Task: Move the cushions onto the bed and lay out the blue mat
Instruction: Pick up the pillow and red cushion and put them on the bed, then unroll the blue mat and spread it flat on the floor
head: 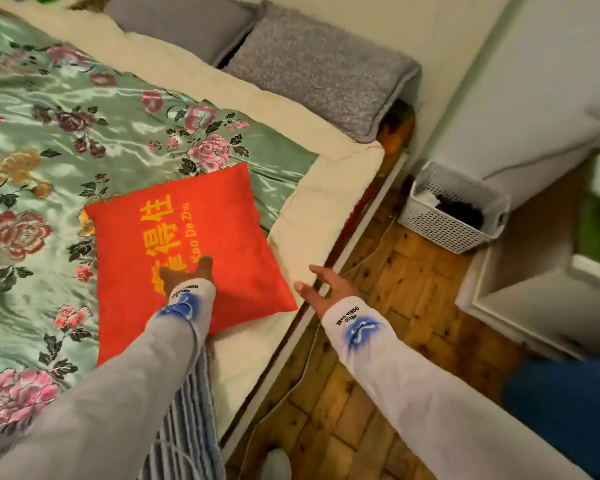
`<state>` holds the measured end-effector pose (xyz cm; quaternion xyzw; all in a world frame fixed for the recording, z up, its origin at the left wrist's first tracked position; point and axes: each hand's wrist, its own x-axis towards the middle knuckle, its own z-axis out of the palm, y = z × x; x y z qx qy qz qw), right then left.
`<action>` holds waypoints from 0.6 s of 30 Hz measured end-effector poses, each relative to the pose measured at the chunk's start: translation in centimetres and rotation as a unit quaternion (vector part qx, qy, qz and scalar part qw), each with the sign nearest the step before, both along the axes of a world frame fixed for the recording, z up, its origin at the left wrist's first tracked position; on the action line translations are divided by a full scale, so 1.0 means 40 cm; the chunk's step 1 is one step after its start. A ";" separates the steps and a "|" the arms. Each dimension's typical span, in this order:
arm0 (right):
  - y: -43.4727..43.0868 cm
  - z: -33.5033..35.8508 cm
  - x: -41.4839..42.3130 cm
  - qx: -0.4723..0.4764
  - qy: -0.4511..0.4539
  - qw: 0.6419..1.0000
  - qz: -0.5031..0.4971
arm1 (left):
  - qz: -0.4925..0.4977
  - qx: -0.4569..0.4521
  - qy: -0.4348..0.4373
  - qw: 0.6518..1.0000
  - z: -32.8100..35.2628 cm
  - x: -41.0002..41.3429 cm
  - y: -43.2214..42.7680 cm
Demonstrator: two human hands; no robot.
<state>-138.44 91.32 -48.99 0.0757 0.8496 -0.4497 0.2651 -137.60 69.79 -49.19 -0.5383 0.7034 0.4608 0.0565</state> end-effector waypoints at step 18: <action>1.603 0.746 0.375 0.140 0.331 0.861 -0.358 | -0.437 0.274 0.140 0.845 0.584 0.149 1.959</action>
